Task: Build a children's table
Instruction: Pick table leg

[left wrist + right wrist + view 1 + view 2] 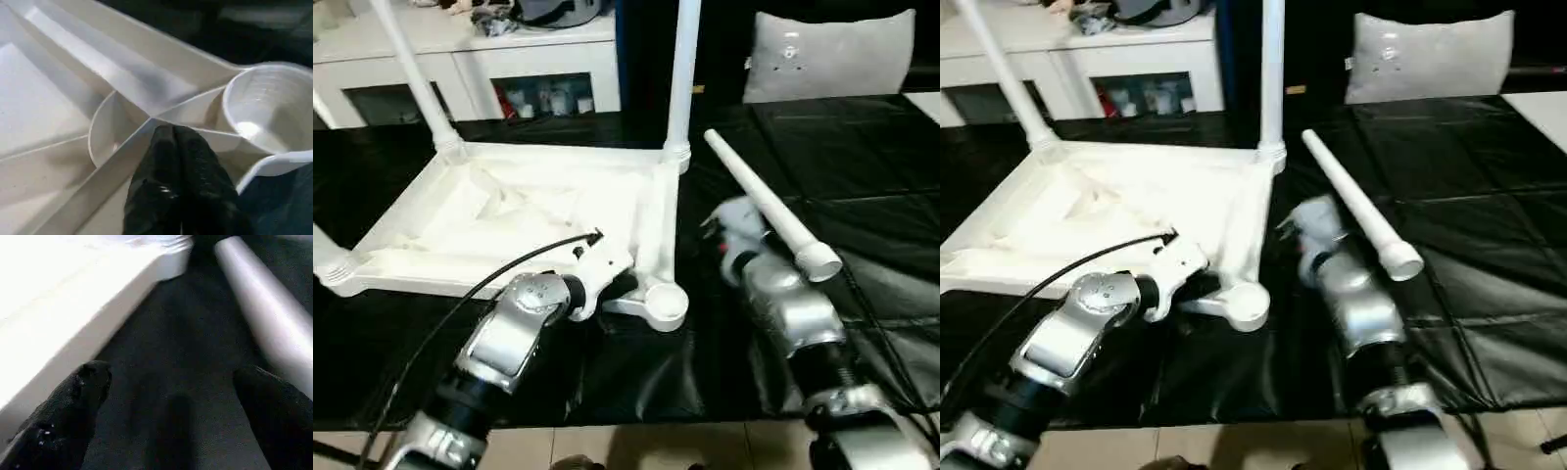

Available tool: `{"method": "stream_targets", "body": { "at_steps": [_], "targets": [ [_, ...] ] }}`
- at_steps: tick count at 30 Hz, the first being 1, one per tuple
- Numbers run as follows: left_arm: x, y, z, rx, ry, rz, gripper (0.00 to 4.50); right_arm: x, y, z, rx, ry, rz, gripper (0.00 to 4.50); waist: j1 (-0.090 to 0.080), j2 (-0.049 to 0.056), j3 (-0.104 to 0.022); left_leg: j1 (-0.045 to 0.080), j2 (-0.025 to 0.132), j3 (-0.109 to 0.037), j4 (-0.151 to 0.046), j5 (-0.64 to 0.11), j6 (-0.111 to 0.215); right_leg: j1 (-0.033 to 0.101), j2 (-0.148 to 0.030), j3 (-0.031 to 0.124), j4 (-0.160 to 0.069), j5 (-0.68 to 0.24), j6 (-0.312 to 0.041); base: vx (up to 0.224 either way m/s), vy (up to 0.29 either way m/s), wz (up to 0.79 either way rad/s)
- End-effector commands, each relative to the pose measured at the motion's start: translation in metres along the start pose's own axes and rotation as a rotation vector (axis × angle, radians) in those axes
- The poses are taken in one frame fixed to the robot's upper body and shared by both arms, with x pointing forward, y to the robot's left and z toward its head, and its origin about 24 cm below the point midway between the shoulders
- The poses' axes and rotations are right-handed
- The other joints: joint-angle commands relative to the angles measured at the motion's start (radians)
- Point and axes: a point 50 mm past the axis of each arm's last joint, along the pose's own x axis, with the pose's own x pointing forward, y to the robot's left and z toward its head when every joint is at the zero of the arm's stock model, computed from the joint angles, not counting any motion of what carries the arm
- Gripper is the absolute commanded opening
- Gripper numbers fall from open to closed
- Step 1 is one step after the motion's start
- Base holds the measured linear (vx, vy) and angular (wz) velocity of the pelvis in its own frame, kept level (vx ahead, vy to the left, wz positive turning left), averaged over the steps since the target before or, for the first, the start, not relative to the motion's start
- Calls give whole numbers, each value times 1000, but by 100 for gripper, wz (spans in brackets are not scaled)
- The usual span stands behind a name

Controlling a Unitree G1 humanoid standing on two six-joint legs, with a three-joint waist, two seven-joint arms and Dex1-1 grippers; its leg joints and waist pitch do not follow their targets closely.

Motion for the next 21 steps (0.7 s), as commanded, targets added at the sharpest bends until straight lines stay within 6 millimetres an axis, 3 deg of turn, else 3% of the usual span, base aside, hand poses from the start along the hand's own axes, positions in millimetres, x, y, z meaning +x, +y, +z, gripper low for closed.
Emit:
{"method": "stream_targets", "body": {
  "at_steps": [1,4,5,6,8,11,16,21],
  "targets": [
    [-8,2,10,14,-61,19,46,2,-12,14,-27,23,-54,450,2,-8,-73,16,101,-49,-69,-106,65,54,-122,86,-59,-164,-140,0,0,0],
    [-14,1,12,16,-90,15,83,5,-22,21,-23,21,-47,450,6,-12,-67,11,95,-45,-68,-134,61,57,-126,86,-72,-239,-119,0,0,0],
    [-16,1,13,16,-98,16,83,6,-26,23,-25,24,-54,450,5,-20,-67,11,94,-44,-68,-132,63,56,-123,85,-73,-247,-111,0,0,0],
    [-16,1,13,16,-98,16,81,6,-26,23,-27,25,-56,450,7,-17,-69,12,94,-45,-66,-125,64,56,-124,85,-71,-244,-112,0,0,0],
    [-24,1,12,24,-93,6,113,10,-41,20,-46,103,-97,450,6,-20,-74,14,100,-49,-66,-99,67,55,-124,84,-61,-207,-126,0,0,0],
    [-29,0,11,42,-79,0,132,12,-51,11,-75,222,-129,450,6,-21,-74,9,94,-45,-61,-70,79,56,-118,83,-53,-173,-150,0,0,0],
    [-32,-1,10,37,-78,10,175,11,-63,4,-63,295,-156,450,10,-29,-73,6,94,-42,-57,-57,97,56,-120,82,-53,-180,-149,0,0,0],
    [-34,-3,9,42,-63,4,215,11,-67,-1,-34,359,-139,450,15,-30,-68,6,93,-39,-54,-85,90,50,-118,82,-58,-236,-138,0,0,0]
  ]
}}
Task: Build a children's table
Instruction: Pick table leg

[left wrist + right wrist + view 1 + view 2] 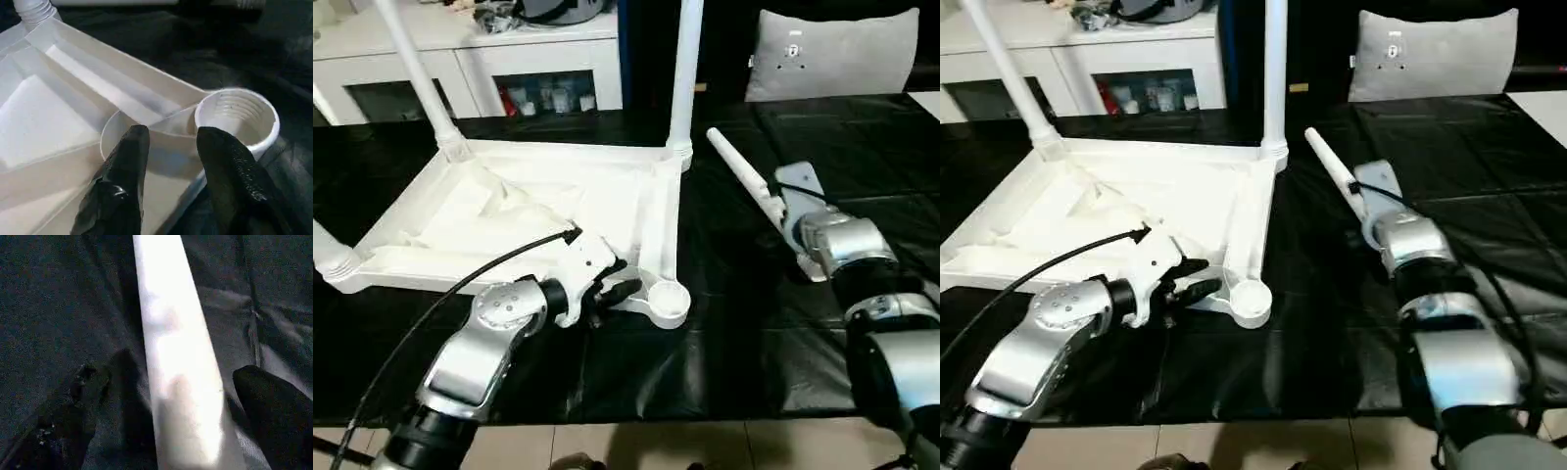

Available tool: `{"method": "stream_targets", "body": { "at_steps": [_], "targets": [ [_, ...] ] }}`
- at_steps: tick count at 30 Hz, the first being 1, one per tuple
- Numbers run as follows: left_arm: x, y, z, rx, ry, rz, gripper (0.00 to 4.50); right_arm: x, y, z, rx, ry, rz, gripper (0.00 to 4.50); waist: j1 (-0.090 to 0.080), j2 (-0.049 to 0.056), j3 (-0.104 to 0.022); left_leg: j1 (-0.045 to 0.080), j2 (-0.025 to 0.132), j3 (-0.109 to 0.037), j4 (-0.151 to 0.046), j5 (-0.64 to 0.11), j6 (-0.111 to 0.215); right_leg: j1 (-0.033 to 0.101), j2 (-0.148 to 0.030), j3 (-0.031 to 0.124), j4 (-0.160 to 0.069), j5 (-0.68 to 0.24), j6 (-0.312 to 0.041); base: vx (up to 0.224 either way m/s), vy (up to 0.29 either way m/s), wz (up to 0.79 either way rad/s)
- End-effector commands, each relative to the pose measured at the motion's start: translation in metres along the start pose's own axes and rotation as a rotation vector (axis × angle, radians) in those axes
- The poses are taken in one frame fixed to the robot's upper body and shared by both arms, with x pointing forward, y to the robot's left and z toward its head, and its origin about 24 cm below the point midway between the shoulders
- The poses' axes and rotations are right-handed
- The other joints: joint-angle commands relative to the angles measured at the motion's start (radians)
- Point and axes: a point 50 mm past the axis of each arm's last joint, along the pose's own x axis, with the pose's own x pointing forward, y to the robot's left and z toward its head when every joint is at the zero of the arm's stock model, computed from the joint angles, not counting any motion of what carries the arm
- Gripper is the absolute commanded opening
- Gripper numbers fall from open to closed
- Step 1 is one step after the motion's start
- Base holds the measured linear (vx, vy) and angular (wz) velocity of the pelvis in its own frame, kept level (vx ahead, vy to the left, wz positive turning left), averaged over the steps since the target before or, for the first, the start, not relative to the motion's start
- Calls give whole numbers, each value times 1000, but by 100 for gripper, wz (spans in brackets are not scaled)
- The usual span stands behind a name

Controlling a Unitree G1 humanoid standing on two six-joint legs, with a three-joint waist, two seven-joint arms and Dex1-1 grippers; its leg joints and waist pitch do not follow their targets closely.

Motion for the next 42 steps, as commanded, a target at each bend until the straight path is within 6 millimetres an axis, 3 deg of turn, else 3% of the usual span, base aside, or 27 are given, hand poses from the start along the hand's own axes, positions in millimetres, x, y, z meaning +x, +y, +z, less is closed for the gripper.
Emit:
{"method": "stream_targets", "body": {
  "at_steps": [1,3,4,7,9,13,24,29,34,38,42],
  "targets": [
    [-2,0,0,14,17,-3,215,0,4,1,-1,43,67,450,4,-23,-70,13,91,-39,-61,-102,85,56,-117,80,-70,-257,-134,0,0,0],
    [-2,0,0,16,17,-4,237,0,5,0,3,50,81,450,8,-24,-67,12,92,-38,-62,-117,82,55,-117,81,-76,-288,-121,0,0,0],
    [-2,0,0,18,16,-5,256,-1,6,0,19,55,98,421,10,-23,-67,14,95,-40,-63,-123,77,55,-115,80,-75,-291,-116,0,0,0],
    [-2,-2,2,28,14,-19,264,-4,11,-7,68,123,187,408,12,-22,-67,15,97,-41,-64,-134,70,54,-115,80,-74,-287,-116,0,0,0],
    [-2,-2,3,29,14,-24,295,-7,19,-11,88,150,275,370,14,-23,-67,14,97,-42,-65,-137,70,56,-114,80,-72,-282,-114,0,0,0],
    [-3,-3,4,31,15,-33,309,-12,25,-17,88,176,349,350,18,-27,-70,14,99,-43,-64,-120,69,55,-117,82,-71,-266,-111,0,0,0],
    [-2,-5,7,36,10,-50,399,-22,13,-33,48,231,335,259,23,-32,-68,19,95,-44,-67,-143,41,54,-117,82,-83,-327,-83,0,0,0],
    [-2,-5,6,37,12,-56,440,-25,15,-35,40,235,338,221,23,-27,-69,20,98,-46,-67,-140,38,54,-116,82,-81,-299,-86,0,0,0],
    [-1,-5,6,41,13,-66,450,-26,16,-38,55,229,327,193,19,-20,-66,21,96,-47,-69,-169,28,55,-116,81,-88,-331,-78,0,0,0],
    [-1,-6,5,42,15,-69,450,-27,15,-39,58,214,316,189,13,-20,-61,31,93,-49,-73,-228,9,54,-116,78,-97,-395,-60,0,0,0],
    [1,-9,5,44,14,-82,450,-29,10,-40,100,201,288,188,13,-19,-61,33,94,-51,-76,-235,4,54,-115,78,-99,-403,-52,0,0,0]
  ]
}}
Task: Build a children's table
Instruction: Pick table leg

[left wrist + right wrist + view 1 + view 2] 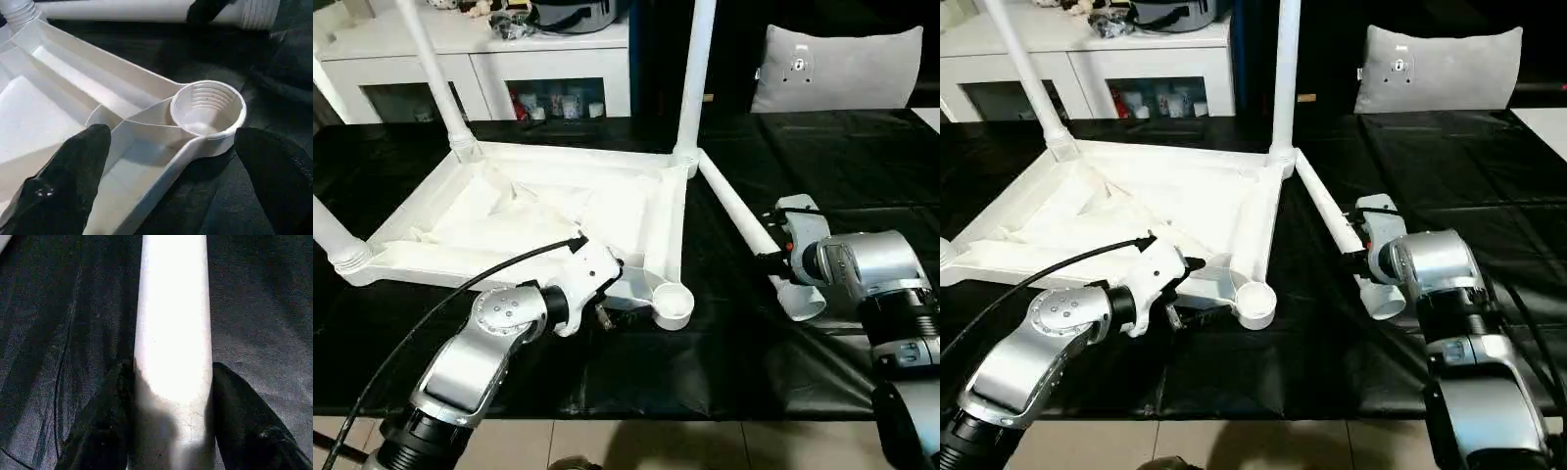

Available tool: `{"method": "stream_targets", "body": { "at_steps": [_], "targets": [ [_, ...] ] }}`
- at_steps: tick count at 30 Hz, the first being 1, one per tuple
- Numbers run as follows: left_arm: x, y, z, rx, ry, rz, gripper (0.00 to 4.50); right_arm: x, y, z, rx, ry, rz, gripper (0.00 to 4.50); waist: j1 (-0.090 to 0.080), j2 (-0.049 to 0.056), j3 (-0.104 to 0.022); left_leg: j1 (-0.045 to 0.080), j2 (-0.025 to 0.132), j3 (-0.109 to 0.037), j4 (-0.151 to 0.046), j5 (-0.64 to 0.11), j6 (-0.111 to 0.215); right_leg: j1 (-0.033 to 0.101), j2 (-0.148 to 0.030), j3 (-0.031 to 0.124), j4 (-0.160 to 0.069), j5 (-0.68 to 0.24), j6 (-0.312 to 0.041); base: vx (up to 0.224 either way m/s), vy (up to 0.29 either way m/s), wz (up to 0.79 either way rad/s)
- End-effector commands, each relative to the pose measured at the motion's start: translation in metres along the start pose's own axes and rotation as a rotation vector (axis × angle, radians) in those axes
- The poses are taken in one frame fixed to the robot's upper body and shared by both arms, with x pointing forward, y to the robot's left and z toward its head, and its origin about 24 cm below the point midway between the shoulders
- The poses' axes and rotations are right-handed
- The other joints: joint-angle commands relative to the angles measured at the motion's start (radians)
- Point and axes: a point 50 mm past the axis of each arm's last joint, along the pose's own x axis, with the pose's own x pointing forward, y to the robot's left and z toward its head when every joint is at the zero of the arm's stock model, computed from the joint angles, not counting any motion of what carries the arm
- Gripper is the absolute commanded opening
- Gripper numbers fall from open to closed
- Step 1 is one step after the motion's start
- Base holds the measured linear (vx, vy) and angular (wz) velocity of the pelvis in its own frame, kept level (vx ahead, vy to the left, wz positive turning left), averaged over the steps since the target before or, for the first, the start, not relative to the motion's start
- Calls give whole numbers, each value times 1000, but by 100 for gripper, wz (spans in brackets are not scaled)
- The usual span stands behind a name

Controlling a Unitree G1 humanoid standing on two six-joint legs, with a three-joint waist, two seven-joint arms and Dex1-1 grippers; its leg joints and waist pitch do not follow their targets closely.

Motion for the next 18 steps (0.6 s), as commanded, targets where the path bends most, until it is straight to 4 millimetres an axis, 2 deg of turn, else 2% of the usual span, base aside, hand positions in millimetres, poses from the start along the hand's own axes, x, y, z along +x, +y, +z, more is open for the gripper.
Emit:
{"method": "stream_targets", "body": {
  "at_steps": [1,4,5,7,8,13,15,16,17,18],
  "targets": [
    [0,0,3,17,-6,-6,450,2,-1,-10,54,20,-6,188,-1,-1,-55,16,91,-52,-78,-229,9,41,-118,80,-98,-393,-58,0,0,0],
    [1,-1,4,19,-11,-6,450,-2,-10,-5,147,-83,-57,187,-4,-1,-56,18,93,-52,-80,-236,2,39,-118,80,-99,-381,-59,0,0,0],
    [1,0,4,20,-14,-4,450,-4,-13,0,229,-176,-58,187,-4,0,-56,20,93,-51,-82,-238,-1,38,-120,84,-102,-386,-54,0,0,0],
    [2,1,4,18,-22,9,450,-9,-18,3,352,-270,-58,187,-6,-2,-58,19,90,-52,-82,-235,-2,40,-120,79,-100,-390,-52,0,0,0],
    [2,3,5,13,-30,26,450,-14,-20,6,417,-359,-44,187,-7,2,-57,20,89,-51,-82,-228,2,39,-119,80,-101,-385,-51,0,0,0],
    [3,6,6,3,-54,61,450,-22,-14,13,491,-515,-1,186,-7,4,-61,7,84,-48,-79,-148,41,43,-116,77,-94,-339,-48,0,0,0],
    [5,10,11,-15,-92,102,450,-31,-11,24,533,-724,-14,186,-7,10,-61,9,82,-43,-77,-147,46,38,-120,77,-100,-352,-44,0,0,0],
    [6,12,13,-22,-109,123,450,-35,-8,28,519,-820,-12,186,-9,7,-61,9,80,-43,-77,-152,42,38,-119,74,-103,-374,-33,0,0,0],
    [7,14,15,-28,-122,140,450,-35,-5,28,506,-833,-32,186,-6,13,-61,12,83,-45,-79,-154,46,36,-118,73,-104,-380,-27,0,0,0],
    [7,15,16,-32,-130,150,450,-34,-3,27,508,-836,-20,186,-8,14,-60,12,87,-48,-81,-152,48,36,-113,73,-102,-365,-28,0,0,0]
  ]
}}
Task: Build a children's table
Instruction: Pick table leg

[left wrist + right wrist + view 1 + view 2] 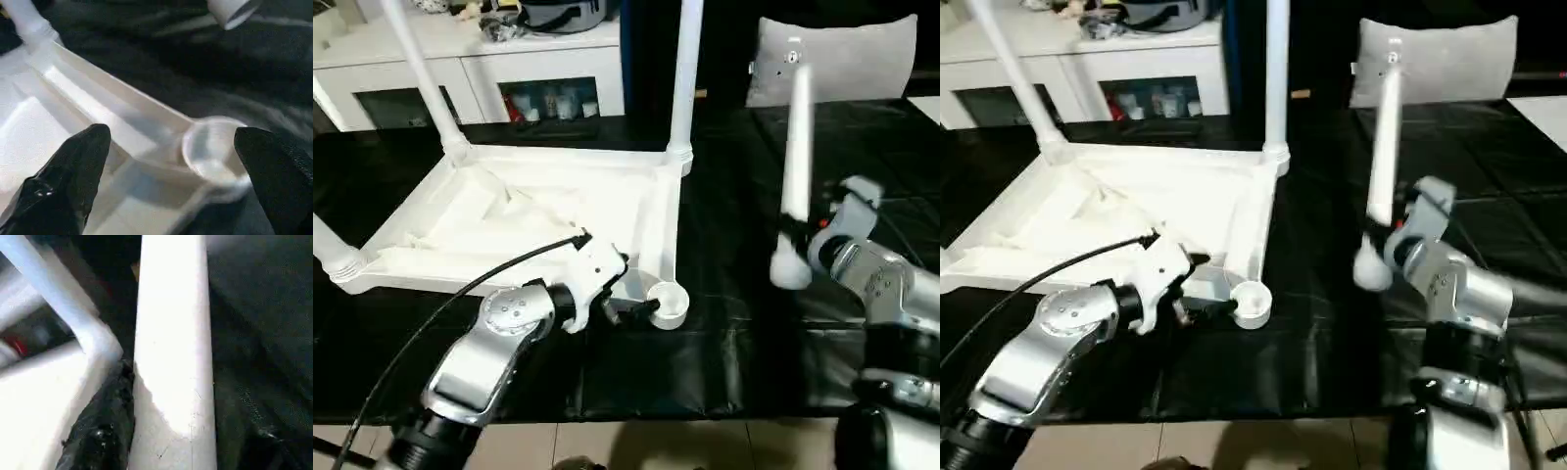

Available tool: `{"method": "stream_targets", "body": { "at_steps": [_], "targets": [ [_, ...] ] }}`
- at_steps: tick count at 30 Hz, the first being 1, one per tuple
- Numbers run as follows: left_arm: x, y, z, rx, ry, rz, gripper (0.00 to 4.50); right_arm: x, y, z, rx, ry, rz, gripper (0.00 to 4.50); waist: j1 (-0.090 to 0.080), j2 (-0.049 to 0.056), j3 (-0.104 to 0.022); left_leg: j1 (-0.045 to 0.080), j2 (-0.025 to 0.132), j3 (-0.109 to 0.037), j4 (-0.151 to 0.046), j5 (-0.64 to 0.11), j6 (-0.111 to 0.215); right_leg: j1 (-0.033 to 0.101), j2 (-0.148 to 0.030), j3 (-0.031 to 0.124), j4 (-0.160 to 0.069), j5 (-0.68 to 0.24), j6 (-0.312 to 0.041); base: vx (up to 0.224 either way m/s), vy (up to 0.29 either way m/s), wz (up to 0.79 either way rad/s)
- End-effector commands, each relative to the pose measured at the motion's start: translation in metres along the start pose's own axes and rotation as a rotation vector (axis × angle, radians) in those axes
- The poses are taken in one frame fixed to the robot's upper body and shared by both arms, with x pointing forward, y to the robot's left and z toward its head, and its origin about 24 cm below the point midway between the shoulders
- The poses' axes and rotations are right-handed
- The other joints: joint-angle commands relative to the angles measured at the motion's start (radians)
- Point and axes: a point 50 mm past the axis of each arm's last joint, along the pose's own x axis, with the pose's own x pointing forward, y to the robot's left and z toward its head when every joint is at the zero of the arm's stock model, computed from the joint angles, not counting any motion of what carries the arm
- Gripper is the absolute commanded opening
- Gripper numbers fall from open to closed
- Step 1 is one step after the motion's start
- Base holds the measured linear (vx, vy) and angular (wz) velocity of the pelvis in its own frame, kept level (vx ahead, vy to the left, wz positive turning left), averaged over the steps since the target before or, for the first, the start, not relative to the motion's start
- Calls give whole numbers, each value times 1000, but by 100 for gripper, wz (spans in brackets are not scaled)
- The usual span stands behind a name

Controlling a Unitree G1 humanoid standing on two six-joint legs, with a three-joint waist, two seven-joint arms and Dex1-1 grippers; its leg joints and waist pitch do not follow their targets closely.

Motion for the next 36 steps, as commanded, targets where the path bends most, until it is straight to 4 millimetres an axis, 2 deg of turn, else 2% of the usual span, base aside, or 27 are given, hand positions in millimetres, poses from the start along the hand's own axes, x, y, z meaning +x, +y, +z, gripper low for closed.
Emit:
{"method": "stream_targets", "body": {
  "at_steps": [1,3,4,6,9,10,11,13,14,15,17,18,20,21,22,24,28,31,33,36],
  "targets": [
    [-3,11,4,-11,-33,71,450,-3,8,3,27,-60,38,186,-3,-11,-64,14,88,-49,-75,-155,50,41,-114,75,-100,-354,-31,0,0,0],
    [-2,13,6,-10,-45,87,450,-5,15,2,42,-81,74,186,-4,-11,-65,10,89,-50,-77,-155,53,44,-114,76,-95,-333,-39,0,0,0],
    [-2,14,7,-10,-53,99,450,-6,20,2,46,-93,97,186,-4,-9,-64,11,88,-49,-76,-159,56,41,-116,78,-97,-334,-38,0,0,0],
    [-1,18,11,-25,-79,133,450,-8,29,1,51,-109,138,186,-5,-14,-65,11,90,-50,-79,-159,55,44,-117,77,-97,-340,-35,0,0,0],
    [1,25,21,-63,-142,195,450,-14,52,0,71,-133,304,186,-3,-21,-63,10,88,-47,-79,-163,59,44,-118,78,-99,-350,-31,0,0,0],
    [1,28,26,-83,-173,208,450,-19,64,0,122,-133,421,186,0,-17,-63,11,88,-47,-77,-168,64,45,-123,78,-103,-366,-26,0,0,0],
    [1,29,29,-97,-195,217,450,-21,68,0,105,-143,453,186,0,-23,-61,6,89,-48,-80,-165,69,47,-121,77,-103,-370,-21,0,0,0],
    [1,31,36,-131,-242,232,450,-24,76,-1,64,-171,517,186,2,-26,-62,5,90,-47,-78,-156,68,45,-123,78,-103,-373,-18,0,0,0],
    [1,34,41,-161,-284,244,450,-27,82,-4,66,-172,571,186,2,-35,-61,6,91,-46,-79,-153,66,42,-122,79,-105,-379,-13,0,0,0],
    [1,35,44,-173,-303,251,450,-28,83,-5,77,-165,590,186,4,-31,-61,6,90,-46,-79,-153,67,44,-123,80,-103,-380,-14,0,0,0],
    [0,39,56,-275,-396,258,450,-33,92,-10,125,-150,691,186,7,-29,-62,8,95,-48,-80,-149,68,43,-125,80,-105,-367,-18,0,0,0],
    [0,39,56,-279,-400,258,450,-34,92,-10,129,-149,694,186,8,-29,-63,9,97,-48,-80,-152,67,43,-125,80,-104,-359,-24,0,0,0],
    [1,40,63,-341,-447,243,450,-36,95,-13,179,-139,724,186,11,-35,-66,6,105,-54,-83,-131,72,44,-125,82,-95,-301,-38,0,0,0],
    [2,40,66,-361,-460,237,450,-37,96,-14,196,-138,733,186,11,-33,-67,6,106,-54,-82,-122,71,44,-126,83,-92,-286,-44,0,0,0],
    [5,39,73,-430,-496,211,450,-39,98,-17,233,-130,766,186,12,-37,-68,5,108,-53,-83,-112,73,46,-129,85,-89,-264,-58,0,0,0],
    [6,39,76,-462,-509,203,450,-40,98,-19,239,-125,778,186,18,-35,-70,2,106,-51,-79,-93,74,46,-132,86,-84,-233,-72,0,0,0],
    [14,36,84,-568,-556,165,450,-45,105,-27,229,-84,864,186,24,-40,-72,-6,100,-48,-72,-44,98,52,-132,85,-80,-183,-72,0,0,0],
    [19,35,90,-614,-580,136,450,-47,107,-30,223,-66,886,186,28,-41,-72,-7,102,-50,-71,-28,110,51,-130,83,-80,-190,-64,0,0,0],
    [20,35,94,-646,-599,120,450,-47,106,-31,216,-63,894,186,31,-39,-70,-4,102,-48,-72,-47,102,49,-130,83,-87,-224,-54,0,0,0],
    [22,34,100,-696,-628,80,450,-49,107,-32,189,-58,922,186,33,-41,-71,-3,104,-49,-72,-52,95,50,-129,82,-87,-230,-48,0,0,0]
  ]
}}
